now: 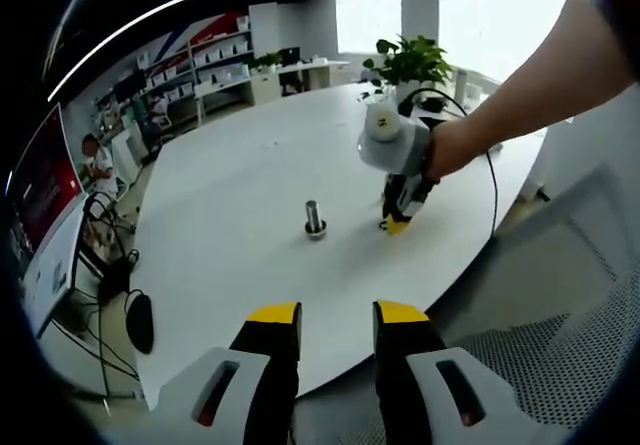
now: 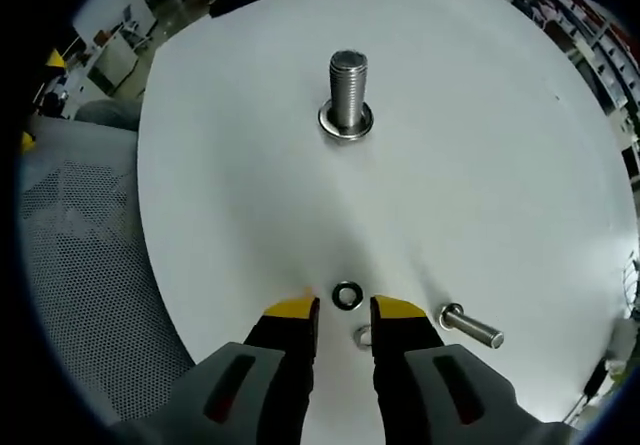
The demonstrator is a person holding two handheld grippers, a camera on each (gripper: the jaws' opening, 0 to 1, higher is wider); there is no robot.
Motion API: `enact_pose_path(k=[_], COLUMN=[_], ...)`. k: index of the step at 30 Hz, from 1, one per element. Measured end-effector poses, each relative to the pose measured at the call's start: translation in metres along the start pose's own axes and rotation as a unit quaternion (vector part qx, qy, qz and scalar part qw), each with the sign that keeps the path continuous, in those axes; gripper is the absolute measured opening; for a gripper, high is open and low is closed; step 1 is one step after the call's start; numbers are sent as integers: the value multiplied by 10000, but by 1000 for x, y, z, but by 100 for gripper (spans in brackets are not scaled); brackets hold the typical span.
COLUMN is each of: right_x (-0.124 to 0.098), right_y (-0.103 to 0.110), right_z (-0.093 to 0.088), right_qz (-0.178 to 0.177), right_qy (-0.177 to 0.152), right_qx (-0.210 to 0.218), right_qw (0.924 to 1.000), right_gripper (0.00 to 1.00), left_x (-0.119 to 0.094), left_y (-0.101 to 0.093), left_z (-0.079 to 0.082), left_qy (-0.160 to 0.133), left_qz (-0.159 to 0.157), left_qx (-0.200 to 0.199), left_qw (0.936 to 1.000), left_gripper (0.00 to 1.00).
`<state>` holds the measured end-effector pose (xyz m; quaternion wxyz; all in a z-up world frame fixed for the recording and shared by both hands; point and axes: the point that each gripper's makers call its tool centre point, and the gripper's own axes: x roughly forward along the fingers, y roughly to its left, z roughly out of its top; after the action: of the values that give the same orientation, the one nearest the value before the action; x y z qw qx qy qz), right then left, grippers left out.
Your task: Place the washer onto the threaded stud by aligning its center hole with the stud, sliding it down to the base, and recovering from edge contact or off-axis alignment until the washer reaches the visible bottom stop.
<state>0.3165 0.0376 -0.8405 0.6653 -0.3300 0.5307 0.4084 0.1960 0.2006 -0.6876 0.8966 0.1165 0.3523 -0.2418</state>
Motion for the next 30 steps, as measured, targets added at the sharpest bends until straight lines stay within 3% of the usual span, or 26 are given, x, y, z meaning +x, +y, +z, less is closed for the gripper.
enact_pose_path(k=[5,10,17,18,21,27,30], right_x=[0,1,3,1,2,1,3], right_y=[-1,1,0,0,2,-1,-1], right_z=[2,2,2,1,0,1,2], right_qz=[-10,18,150,225,233,214,210], right_qy=[-2,43,235,353,426,427,598], right_qx=[-5,-582,-865,-1168,-1547,-1769,-1758], right_qw=[10000,9983,9959,9923,9868,9831,9824], right_gripper=[22,20,18,18,18,15,15], left_x=[0,1,0,1,1,0,1], left_y=[0,0,0,0,0,0,0], left_z=[0,0,0,0,-1,0,-1], left_qy=[3,9,14,17,27,17,33], left_qz=[6,9,4,0,-1,6,-3], left_qx=[-5,-9,-8,-12,-7,-26,-16], left_qw=[10000,10000,10000,10000,10000,10000,10000], left_gripper=[26,26,26,26,26,25,25])
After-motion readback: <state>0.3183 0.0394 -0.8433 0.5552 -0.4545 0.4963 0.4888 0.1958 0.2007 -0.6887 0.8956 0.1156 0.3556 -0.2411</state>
